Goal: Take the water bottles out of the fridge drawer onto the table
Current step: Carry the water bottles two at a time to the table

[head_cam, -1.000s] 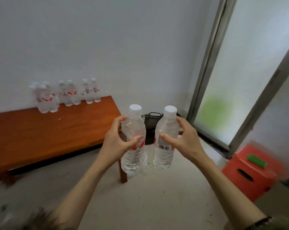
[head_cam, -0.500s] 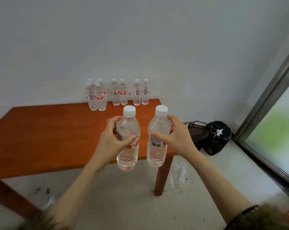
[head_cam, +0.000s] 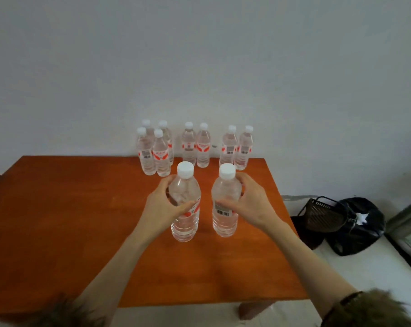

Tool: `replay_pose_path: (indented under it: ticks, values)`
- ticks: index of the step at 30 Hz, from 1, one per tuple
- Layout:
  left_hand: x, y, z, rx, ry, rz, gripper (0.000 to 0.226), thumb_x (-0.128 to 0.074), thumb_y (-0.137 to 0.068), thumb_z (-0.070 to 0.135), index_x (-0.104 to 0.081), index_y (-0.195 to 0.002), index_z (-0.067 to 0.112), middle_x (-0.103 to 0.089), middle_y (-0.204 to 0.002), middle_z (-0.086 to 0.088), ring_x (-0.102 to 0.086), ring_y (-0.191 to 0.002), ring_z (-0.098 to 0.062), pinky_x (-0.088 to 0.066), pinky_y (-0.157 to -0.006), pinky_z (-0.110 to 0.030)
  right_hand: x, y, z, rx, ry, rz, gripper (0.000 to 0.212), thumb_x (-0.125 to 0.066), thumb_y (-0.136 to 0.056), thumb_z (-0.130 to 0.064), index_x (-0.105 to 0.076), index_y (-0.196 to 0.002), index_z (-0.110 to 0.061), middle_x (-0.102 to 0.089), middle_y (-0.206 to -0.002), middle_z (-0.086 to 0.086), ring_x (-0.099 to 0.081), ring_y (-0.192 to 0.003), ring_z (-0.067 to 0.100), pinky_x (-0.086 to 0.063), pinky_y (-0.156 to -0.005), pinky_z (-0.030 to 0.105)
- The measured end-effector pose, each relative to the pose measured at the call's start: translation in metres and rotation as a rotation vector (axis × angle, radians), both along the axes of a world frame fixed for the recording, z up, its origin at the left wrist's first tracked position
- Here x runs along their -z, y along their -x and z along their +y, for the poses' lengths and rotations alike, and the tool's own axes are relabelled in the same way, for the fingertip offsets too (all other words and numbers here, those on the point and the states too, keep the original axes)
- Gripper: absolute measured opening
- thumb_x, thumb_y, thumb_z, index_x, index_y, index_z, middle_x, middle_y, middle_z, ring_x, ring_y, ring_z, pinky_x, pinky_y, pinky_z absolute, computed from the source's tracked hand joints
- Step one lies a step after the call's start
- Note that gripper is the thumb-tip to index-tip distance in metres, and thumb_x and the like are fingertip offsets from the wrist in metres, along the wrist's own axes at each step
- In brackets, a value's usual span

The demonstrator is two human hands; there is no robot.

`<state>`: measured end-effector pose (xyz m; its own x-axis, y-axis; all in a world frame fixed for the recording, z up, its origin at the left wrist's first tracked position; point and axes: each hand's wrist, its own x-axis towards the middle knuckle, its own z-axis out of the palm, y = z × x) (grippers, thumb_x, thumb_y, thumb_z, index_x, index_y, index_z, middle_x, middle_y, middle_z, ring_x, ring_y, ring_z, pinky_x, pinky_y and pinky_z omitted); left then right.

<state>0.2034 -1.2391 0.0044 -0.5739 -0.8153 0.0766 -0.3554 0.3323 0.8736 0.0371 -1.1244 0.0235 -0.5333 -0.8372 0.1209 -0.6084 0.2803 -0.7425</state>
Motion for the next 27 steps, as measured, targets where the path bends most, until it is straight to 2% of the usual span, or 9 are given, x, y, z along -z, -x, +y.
replay_pose_path:
  ticks: [4, 7, 10, 14, 17, 21, 23, 27]
  values:
    - [0.021, 0.031, -0.062, -0.005, -0.058, -0.044, 0.088, -0.079, -0.065, 0.038, -0.032, -0.137, 0.023, -0.045, -0.140, 0.001, -0.047, -0.124, -0.019, -0.041, -0.103, -0.042, 0.012, 0.029, -0.061, -0.034, -0.042, -0.037, 0.057, -0.074, -0.070, -0.039, -0.047, -0.118, -0.024, -0.056, -0.112, -0.007, -0.054, -0.096, 0.007, -0.046, -0.086, 0.026]
    - [0.043, 0.057, -0.113, -0.015, -0.095, -0.090, 0.089, -0.080, -0.062, 0.041, -0.033, -0.136, 0.023, -0.045, -0.140, 0.000, -0.046, -0.125, -0.020, -0.041, -0.103, -0.043, 0.031, 0.052, -0.112, -0.049, -0.110, -0.013, 0.056, -0.074, -0.071, -0.037, -0.049, -0.117, -0.019, -0.059, -0.110, -0.003, -0.058, -0.096, 0.013, -0.047, -0.082, 0.025]
    - [0.061, 0.084, -0.159, -0.026, -0.100, -0.103, 0.086, -0.081, -0.061, 0.042, -0.036, -0.132, 0.024, -0.046, -0.138, -0.001, -0.046, -0.124, -0.020, -0.041, -0.103, -0.044, 0.052, 0.075, -0.159, -0.042, -0.163, -0.040, 0.064, -0.076, -0.068, -0.034, -0.045, -0.122, -0.021, -0.059, -0.118, -0.003, -0.056, -0.102, 0.012, -0.046, -0.086, 0.027]
    - [0.079, 0.119, -0.203, -0.044, -0.069, -0.126, 0.081, -0.082, -0.062, 0.035, -0.039, -0.129, 0.019, -0.048, -0.135, -0.002, -0.047, -0.123, -0.021, -0.041, -0.103, -0.045, 0.074, 0.103, -0.209, -0.030, -0.204, -0.088, 0.062, -0.077, -0.069, -0.029, -0.046, -0.122, -0.021, -0.057, -0.123, -0.001, -0.056, -0.107, 0.015, -0.046, -0.091, 0.031]
    - [0.091, 0.143, -0.227, -0.075, -0.067, -0.152, 0.082, -0.082, -0.061, 0.037, -0.038, -0.127, 0.018, -0.048, -0.131, -0.003, -0.047, -0.120, -0.021, -0.042, -0.100, -0.042, 0.085, 0.122, -0.236, -0.039, -0.224, -0.125, 0.063, -0.076, -0.070, -0.026, -0.044, -0.124, -0.020, -0.056, -0.122, -0.002, -0.055, -0.107, 0.015, -0.046, -0.090, 0.030]
    - [0.103, 0.169, -0.248, -0.103, -0.066, -0.127, 0.083, -0.081, -0.057, 0.046, -0.038, -0.122, 0.020, -0.051, -0.121, -0.002, -0.050, -0.110, -0.019, -0.042, -0.089, -0.033, 0.089, 0.140, -0.262, -0.036, -0.196, -0.184, 0.057, -0.077, -0.070, -0.020, -0.048, -0.120, -0.016, -0.056, -0.107, -0.009, -0.055, -0.098, 0.010, -0.044, -0.083, 0.024]
    - [0.107, 0.180, -0.254, -0.122, -0.061, -0.131, 0.082, -0.081, -0.056, 0.046, -0.039, -0.120, 0.018, -0.051, -0.118, -0.001, -0.050, -0.107, -0.018, -0.040, -0.086, -0.031, 0.090, 0.148, -0.272, -0.052, -0.201, -0.181, 0.059, -0.075, -0.072, -0.016, -0.046, -0.124, -0.016, -0.055, -0.111, -0.007, -0.050, -0.098, 0.007, -0.040, -0.085, 0.023]
    - [0.113, 0.191, -0.265, -0.158, -0.066, -0.110, 0.080, -0.085, -0.054, 0.034, -0.040, -0.118, 0.017, -0.051, -0.116, 0.000, -0.049, -0.111, -0.020, -0.038, -0.089, -0.030, 0.097, 0.163, -0.282, -0.015, -0.211, -0.205, 0.069, -0.079, -0.068, -0.016, -0.044, -0.128, -0.018, -0.050, -0.127, 0.000, -0.045, -0.109, 0.010, -0.038, -0.096, 0.028]
